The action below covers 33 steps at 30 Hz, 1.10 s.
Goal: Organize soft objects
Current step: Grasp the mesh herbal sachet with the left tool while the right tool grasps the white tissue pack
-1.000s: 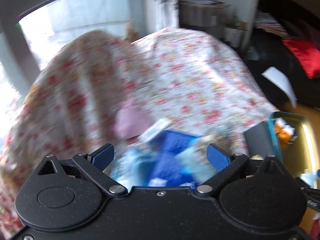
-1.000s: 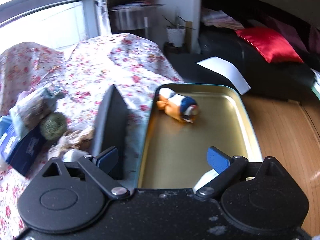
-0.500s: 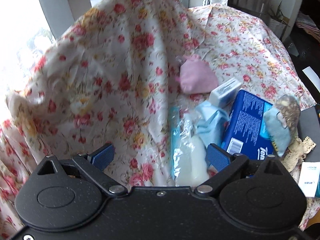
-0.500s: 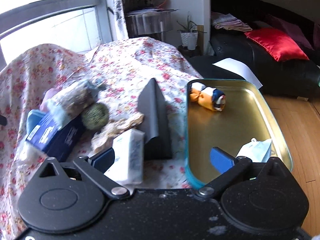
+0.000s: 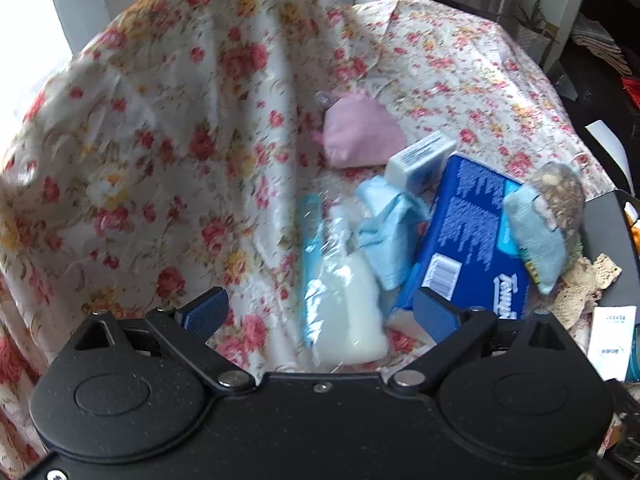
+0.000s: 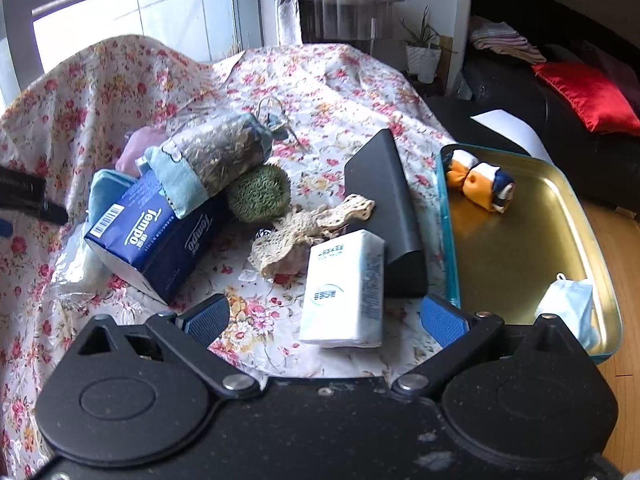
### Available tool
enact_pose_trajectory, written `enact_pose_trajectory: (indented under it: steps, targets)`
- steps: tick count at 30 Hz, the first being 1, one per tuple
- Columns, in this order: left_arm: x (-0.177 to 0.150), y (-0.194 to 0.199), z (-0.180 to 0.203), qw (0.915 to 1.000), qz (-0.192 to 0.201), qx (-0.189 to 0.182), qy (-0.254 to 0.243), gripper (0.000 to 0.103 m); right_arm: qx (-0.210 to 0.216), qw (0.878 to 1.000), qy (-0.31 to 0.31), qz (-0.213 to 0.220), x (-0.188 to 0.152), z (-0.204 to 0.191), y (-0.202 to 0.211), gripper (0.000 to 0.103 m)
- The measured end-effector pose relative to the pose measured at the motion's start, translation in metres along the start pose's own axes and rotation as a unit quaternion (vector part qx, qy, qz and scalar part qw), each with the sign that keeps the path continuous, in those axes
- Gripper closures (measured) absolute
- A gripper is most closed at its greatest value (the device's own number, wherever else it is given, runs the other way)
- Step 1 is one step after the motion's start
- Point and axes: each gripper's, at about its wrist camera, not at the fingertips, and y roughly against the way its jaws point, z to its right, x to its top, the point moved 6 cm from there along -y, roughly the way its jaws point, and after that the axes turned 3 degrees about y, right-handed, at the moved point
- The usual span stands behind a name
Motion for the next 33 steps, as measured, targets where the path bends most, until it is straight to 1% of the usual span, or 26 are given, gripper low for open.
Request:
enact_pose_trajectory:
  steps: [4,8,11,13,15,17,21,23,28,29,30,31,32,33]
  targets:
    - [0.014,0.012,0.028,0.9985,0.034,-0.015,-0.04,0.007,-0.009,1.0,-0.004,-0.021,0.002,0.0,-0.016,0.001]
    - [0.024,0.017,0.067,0.9948,0.051,-0.048,-0.075,0.007,-0.011,0.999,-0.009,-0.036,-0.001,-0.003,-0.026,0.001]
    - [0.028,0.019,0.099,0.9891,0.066,-0.063,-0.116,0.006,-0.01,0.999,-0.01,-0.041,-0.003,-0.004,-0.029,0.001]
    - [0.028,0.016,0.12,0.9837,0.074,-0.064,-0.151,0.006,-0.01,0.999,-0.011,-0.042,-0.004,-0.003,-0.029,0.001]
    - [0.027,0.01,0.138,0.9771,0.076,-0.062,-0.189,0.006,-0.01,0.999,-0.014,-0.043,-0.005,-0.001,-0.03,0.001]
    - [0.025,0.001,0.151,0.9716,0.075,-0.048,-0.219,0.006,-0.009,0.999,-0.019,-0.044,-0.005,0.0,-0.03,0.001]
    - [0.021,-0.013,0.166,0.9644,0.068,-0.041,-0.252,0.006,-0.009,0.999,-0.025,-0.045,-0.004,0.004,-0.034,0.001]
    - [0.02,-0.02,0.171,0.9628,0.061,-0.035,-0.261,0.006,-0.008,0.998,-0.028,-0.048,-0.003,0.005,-0.036,0.001]
    - [0.02,-0.036,0.179,0.964,0.031,-0.048,-0.26,0.008,-0.008,0.998,-0.03,-0.048,-0.001,0.005,-0.039,0.001]
    - [0.02,-0.039,0.179,0.9648,0.025,-0.052,-0.256,0.013,-0.008,0.998,-0.031,-0.049,-0.001,0.005,-0.039,0.002]
    - [0.021,-0.041,0.18,0.9657,0.017,-0.058,-0.253,0.022,-0.009,0.998,-0.031,-0.049,0.0,0.005,-0.04,0.002]
    - [0.021,-0.043,0.18,0.9667,0.012,-0.061,-0.248,0.026,-0.008,0.998,-0.032,-0.049,0.0,0.005,-0.041,0.003]
    - [0.022,-0.045,0.18,0.9675,0.01,-0.063,-0.245,0.034,-0.007,0.998,-0.032,-0.049,0.0,0.005,-0.041,0.006]
    - [0.023,-0.045,0.179,0.9683,0.006,-0.07,-0.24,0.037,-0.005,0.998,-0.033,-0.05,0.0,0.005,-0.042,0.008]
